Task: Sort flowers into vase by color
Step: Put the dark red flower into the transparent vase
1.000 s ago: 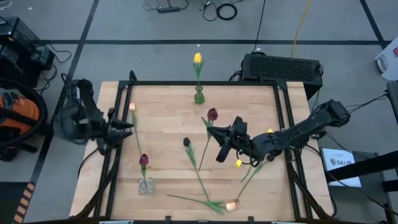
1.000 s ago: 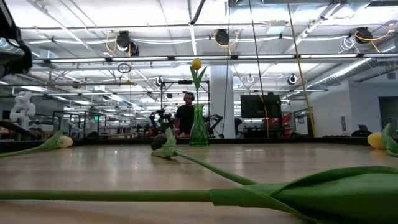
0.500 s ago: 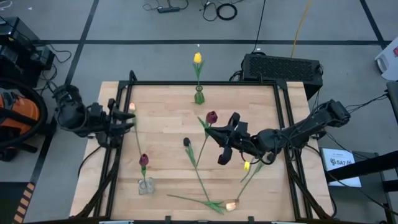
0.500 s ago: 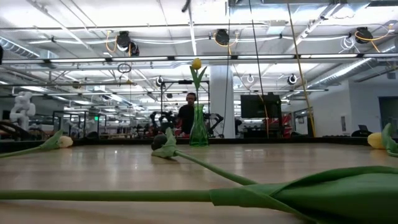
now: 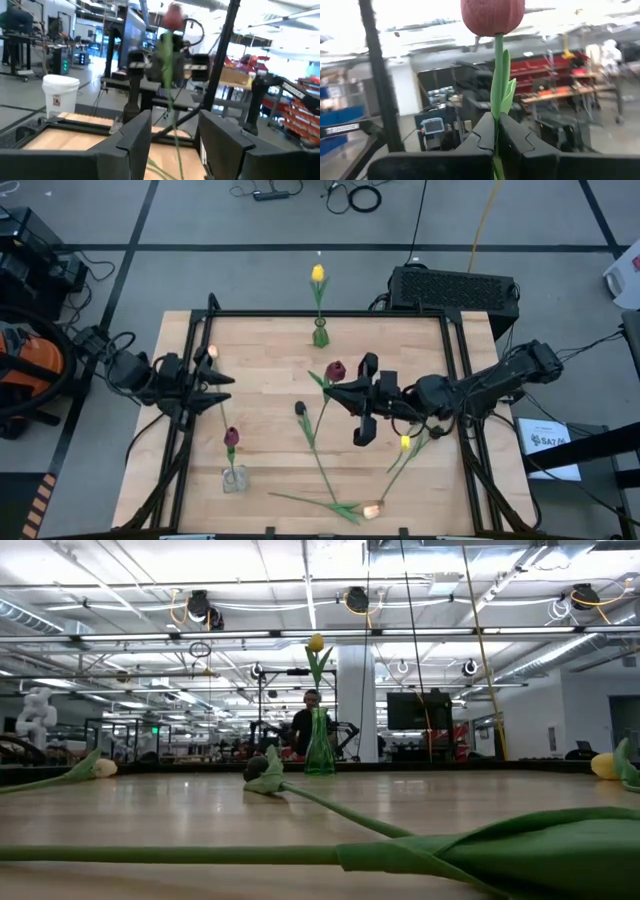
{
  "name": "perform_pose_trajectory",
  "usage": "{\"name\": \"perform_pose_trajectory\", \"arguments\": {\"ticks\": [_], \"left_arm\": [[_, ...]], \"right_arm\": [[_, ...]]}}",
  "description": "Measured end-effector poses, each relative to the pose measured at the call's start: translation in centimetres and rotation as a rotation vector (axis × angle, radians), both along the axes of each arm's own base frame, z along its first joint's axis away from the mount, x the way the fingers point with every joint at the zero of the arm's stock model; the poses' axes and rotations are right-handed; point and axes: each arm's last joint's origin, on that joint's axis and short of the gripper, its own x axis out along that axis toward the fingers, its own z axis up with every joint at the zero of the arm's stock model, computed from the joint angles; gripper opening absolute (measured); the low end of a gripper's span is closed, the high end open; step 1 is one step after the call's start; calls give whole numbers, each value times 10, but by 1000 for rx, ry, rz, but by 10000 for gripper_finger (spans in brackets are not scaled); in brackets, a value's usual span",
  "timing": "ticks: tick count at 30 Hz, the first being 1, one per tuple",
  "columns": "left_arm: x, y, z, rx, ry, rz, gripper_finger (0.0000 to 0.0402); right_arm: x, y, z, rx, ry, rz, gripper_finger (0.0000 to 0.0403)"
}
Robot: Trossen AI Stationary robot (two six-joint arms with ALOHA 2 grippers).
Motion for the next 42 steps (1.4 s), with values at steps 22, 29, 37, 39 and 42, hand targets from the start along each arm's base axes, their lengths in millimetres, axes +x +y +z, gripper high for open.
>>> {"name": "perform_pose_trajectory", "arguments": {"ticks": [22,29,37,39,42], "left_arm": [[19,-10,-1,-13,-7,11,171],[18,-10,2,3,-43,-19,171],[30,-14,-1,65,-36,8,171],[35,-13,-3,70,-29,28,171],[41,-9,-4,72,-22,64,171]], "right_arm": [[138,-20,73,-297,113,266,0],[147,-36,67,-263,113,252,0],[149,-44,67,-263,110,235,0],[151,-45,65,-262,112,232,0],[153,-45,61,-267,126,254,0]]}}
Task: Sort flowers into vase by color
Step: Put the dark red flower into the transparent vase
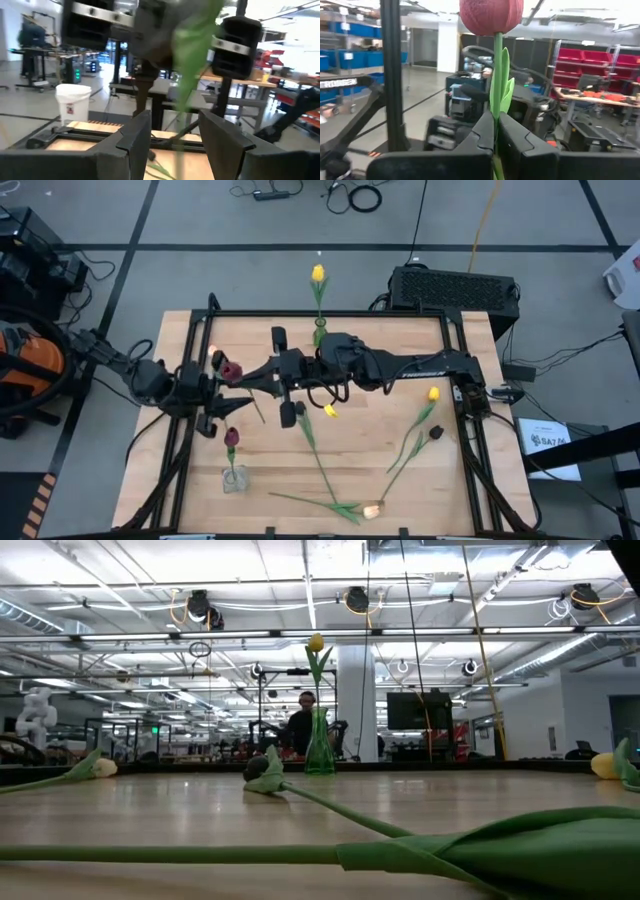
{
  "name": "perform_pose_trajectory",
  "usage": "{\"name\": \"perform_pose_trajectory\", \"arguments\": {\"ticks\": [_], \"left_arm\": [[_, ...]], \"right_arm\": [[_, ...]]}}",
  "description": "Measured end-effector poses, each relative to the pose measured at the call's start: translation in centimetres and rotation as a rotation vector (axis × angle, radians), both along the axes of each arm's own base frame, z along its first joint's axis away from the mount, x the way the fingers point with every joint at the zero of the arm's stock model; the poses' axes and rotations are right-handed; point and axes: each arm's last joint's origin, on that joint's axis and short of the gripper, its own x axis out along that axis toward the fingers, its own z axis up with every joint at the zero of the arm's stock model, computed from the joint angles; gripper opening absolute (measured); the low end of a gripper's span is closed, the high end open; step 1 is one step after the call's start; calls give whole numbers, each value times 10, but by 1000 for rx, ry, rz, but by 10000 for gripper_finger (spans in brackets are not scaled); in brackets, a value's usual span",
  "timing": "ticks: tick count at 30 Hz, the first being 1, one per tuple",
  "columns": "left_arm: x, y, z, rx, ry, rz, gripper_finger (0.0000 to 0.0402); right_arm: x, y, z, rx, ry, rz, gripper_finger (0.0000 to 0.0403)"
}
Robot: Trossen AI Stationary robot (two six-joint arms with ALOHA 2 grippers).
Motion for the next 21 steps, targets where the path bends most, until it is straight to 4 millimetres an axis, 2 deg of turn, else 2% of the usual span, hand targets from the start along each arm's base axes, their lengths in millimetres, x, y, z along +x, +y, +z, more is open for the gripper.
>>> {"name": "perform_pose_trajectory", "arguments": {"ticks": [11,15,19,21], "left_arm": [[6,8,4,-6,-46,-35,161],[8,8,3,0,-43,-52,111],[9,7,2,2,-38,-55,25],[9,7,2,-1,-40,-56,13]], "right_arm": [[1,-2,-1,1,1,-4,0],[1,-2,-1,0,6,-5,0],[1,-3,-1,3,6,-24,1],[1,-3,-2,9,13,-56,5]]}}
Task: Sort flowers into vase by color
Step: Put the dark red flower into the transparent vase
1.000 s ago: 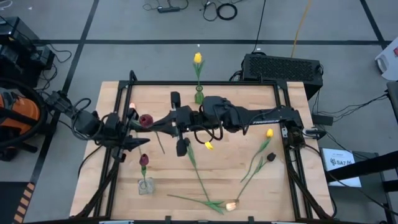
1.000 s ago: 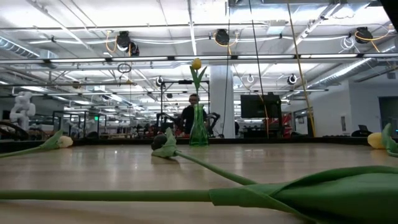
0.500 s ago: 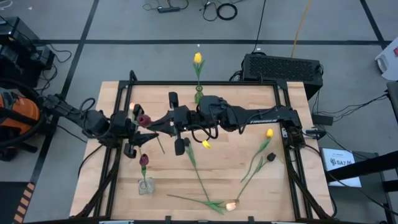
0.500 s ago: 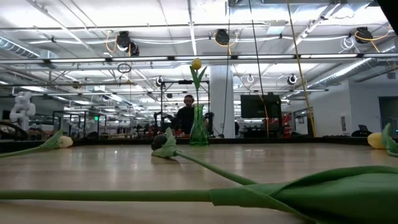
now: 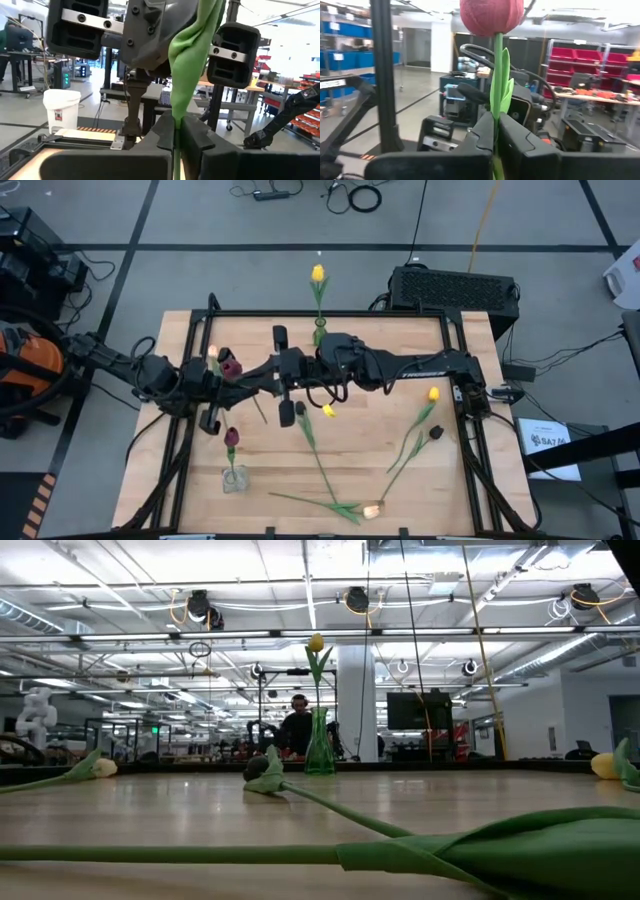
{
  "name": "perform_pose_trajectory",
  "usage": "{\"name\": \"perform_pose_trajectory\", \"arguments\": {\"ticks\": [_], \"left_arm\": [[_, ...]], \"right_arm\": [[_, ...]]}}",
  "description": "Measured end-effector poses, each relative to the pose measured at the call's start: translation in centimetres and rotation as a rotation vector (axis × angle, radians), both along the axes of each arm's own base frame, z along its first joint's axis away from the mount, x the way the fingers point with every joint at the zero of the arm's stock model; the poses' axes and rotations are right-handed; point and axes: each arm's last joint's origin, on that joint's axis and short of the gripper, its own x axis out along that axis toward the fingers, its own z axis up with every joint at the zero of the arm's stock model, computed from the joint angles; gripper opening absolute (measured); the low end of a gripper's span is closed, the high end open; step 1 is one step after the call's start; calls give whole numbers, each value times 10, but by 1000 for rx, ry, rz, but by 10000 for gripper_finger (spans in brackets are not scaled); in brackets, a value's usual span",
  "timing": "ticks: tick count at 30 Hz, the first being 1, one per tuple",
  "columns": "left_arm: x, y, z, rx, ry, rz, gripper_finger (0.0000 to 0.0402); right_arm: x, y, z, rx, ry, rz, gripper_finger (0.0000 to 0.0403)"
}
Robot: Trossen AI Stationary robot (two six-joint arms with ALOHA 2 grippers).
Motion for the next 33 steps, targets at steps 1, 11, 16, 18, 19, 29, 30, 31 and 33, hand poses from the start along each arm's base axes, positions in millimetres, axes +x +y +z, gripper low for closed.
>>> {"name": "perform_pose_trajectory", "arguments": {"ticks": [1,11,16,18,19,29,30,31,33], "left_arm": [[0,0,1,-3,-5,1,14],[-10,4,6,-18,-43,3,14],[-25,10,14,-34,-88,4,13],[-33,14,16,-36,-90,7,13],[-36,16,15,-37,-83,17,13],[-62,25,19,-108,12,12,13],[-63,24,19,-107,47,8,12],[-64,23,19,-104,81,2,12],[-62,19,24,-97,106,-5,12]], "right_arm": [[0,0,-1,3,8,-20,8],[-2,-3,-4,147,84,-83,73],[-13,-5,-2,123,185,-104,122],[-19,-5,-1,117,233,-106,139],[-26,-6,1,113,272,-108,147],[-81,-1,-13,282,775,-189,171],[-84,2,-16,282,809,-220,171],[-87,5,-19,276,839,-259,171],[-95,13,-24,243,897,-346,171]]}}
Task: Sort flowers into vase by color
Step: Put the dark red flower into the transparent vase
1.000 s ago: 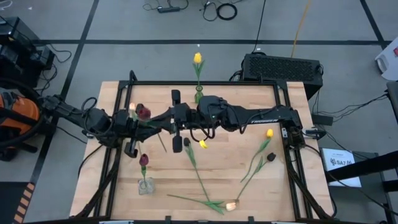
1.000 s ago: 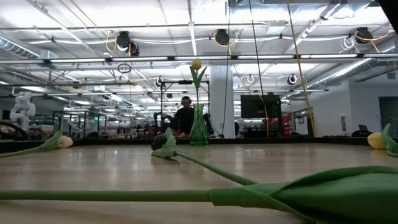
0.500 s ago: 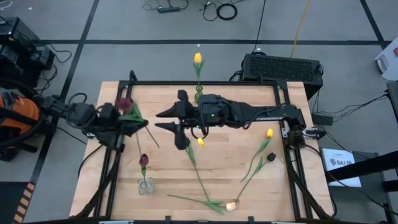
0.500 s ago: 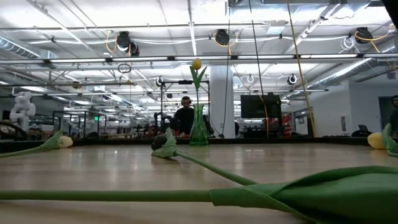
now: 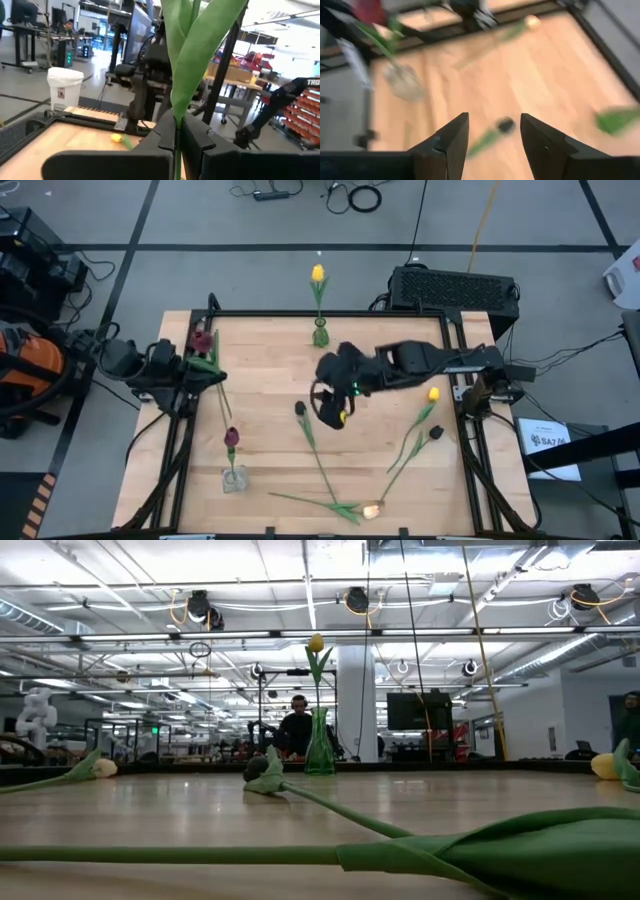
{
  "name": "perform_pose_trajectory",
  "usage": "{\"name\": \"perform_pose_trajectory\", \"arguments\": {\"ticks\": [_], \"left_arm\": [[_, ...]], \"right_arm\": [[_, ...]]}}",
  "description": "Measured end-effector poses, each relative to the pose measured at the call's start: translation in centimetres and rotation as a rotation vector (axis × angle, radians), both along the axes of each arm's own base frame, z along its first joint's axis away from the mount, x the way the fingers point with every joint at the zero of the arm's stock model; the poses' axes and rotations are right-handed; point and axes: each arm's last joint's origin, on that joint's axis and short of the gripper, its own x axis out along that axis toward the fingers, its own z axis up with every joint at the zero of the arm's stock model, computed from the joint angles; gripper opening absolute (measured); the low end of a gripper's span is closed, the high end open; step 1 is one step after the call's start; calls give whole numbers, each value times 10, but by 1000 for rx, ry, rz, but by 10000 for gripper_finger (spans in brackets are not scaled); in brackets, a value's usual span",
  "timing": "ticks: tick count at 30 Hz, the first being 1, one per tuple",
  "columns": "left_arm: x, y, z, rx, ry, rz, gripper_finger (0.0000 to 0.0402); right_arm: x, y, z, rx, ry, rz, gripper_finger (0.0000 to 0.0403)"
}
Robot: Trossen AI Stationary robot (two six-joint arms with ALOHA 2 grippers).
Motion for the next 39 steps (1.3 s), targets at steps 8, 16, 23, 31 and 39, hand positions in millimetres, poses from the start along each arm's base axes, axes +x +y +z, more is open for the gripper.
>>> {"name": "perform_pose_trajectory", "arguments": {"ticks": [8,16,23,31,39], "left_arm": [[-10,-6,38,41,46,11,12],[-22,-15,49,36,84,-12,5],[-28,-37,38,43,130,-116,4],[-46,-65,36,59,130,-148,4],[-65,-106,22,97,125,-5,4]], "right_arm": [[-16,30,-15,-109,76,-173,171],[-12,43,-45,-22,99,-285,153],[10,60,-108,195,46,-287,119],[16,80,-143,384,-85,-341,109],[15,90,-140,394,-156,-339,109]]}}
